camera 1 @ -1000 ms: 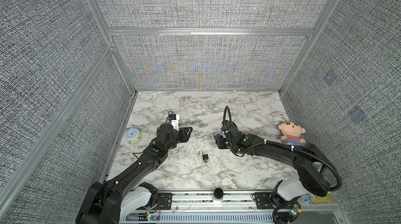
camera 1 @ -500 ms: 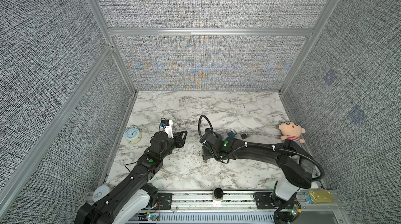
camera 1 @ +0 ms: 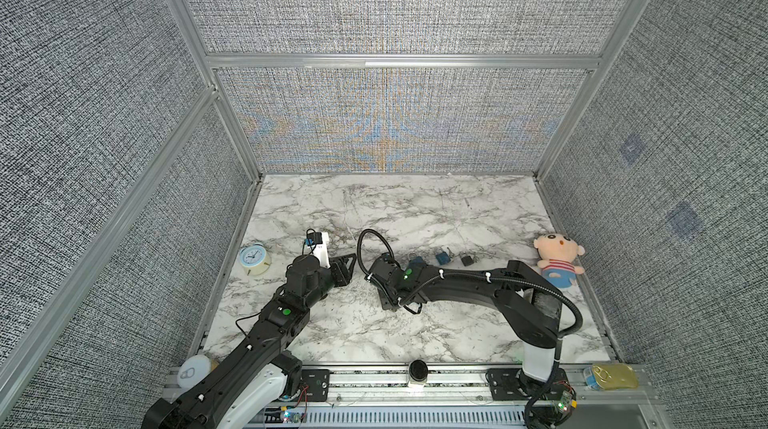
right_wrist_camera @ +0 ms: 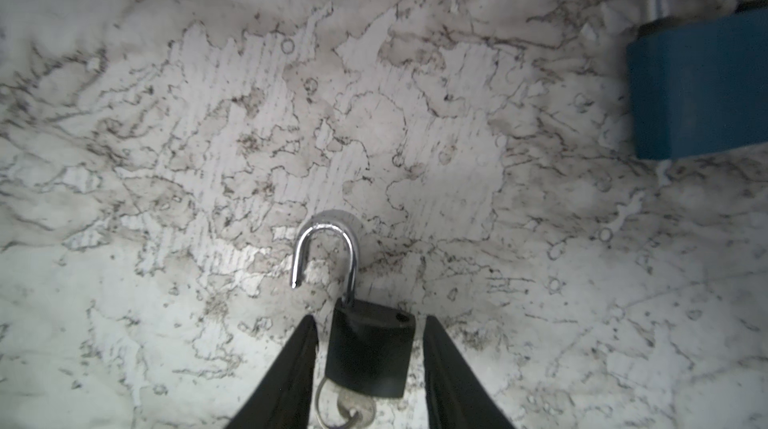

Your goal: Lock with the key

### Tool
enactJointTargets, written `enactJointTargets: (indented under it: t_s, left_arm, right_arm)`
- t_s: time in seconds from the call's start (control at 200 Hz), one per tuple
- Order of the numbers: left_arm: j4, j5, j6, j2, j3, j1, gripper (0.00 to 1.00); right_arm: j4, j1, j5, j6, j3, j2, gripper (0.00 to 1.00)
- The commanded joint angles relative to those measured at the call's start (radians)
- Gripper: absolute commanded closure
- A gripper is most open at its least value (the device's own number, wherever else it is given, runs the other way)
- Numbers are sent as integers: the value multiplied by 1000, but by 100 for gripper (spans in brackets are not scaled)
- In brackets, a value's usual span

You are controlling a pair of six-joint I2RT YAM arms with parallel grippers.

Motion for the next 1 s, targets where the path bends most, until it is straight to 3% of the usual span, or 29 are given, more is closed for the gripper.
enactJointTargets:
  t_s: [0.0, 0.545, 0.85, 0.995]
  left_arm:
    - [-4, -13, 15, 4, 1, 4, 63]
    - [-4, -12, 17, -2, -12, 10, 63]
    - [-13, 21, 34, 0, 2, 11, 62]
    - [-26, 33, 42, 13, 19, 13, 62]
  right_arm:
    - [-33, 0, -9, 24, 3, 6, 57]
    - [-24, 6, -34, 53, -10, 52, 59]
    - [-19, 10, -18, 43, -11, 24, 79]
    - [-12, 8, -25, 28, -5, 6, 81]
